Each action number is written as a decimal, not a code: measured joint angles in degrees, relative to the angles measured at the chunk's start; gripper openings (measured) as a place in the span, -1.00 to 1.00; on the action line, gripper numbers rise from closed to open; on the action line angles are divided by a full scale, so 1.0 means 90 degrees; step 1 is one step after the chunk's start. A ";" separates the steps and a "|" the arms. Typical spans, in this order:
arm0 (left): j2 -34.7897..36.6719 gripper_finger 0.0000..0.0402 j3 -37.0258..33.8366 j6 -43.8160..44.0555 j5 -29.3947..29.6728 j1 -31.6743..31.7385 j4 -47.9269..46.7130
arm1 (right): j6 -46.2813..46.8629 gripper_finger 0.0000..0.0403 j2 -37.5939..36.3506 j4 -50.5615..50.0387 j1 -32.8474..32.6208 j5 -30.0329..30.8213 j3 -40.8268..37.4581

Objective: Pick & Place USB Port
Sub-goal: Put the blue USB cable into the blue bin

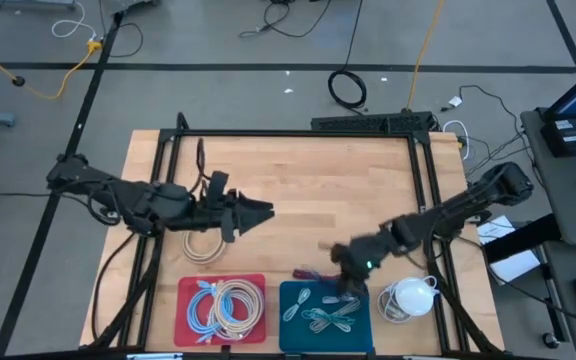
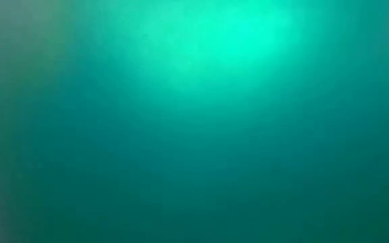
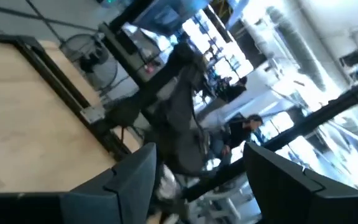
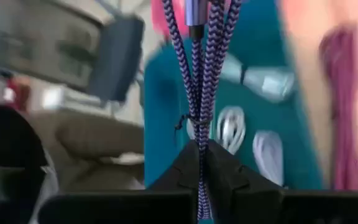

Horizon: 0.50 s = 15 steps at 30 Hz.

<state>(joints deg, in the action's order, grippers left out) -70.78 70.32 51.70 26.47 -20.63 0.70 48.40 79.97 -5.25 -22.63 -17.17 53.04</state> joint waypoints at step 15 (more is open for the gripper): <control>-0.0053 0.22 0.0007 0.0496 0.0529 -0.0247 -0.0682 | 0.0333 -1.00 0.0895 -0.0706 -0.1192 0.0772 0.0002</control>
<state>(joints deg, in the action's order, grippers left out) -71.26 70.39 56.16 31.23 -22.85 -5.44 51.40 88.03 -11.60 -33.36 -10.23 53.06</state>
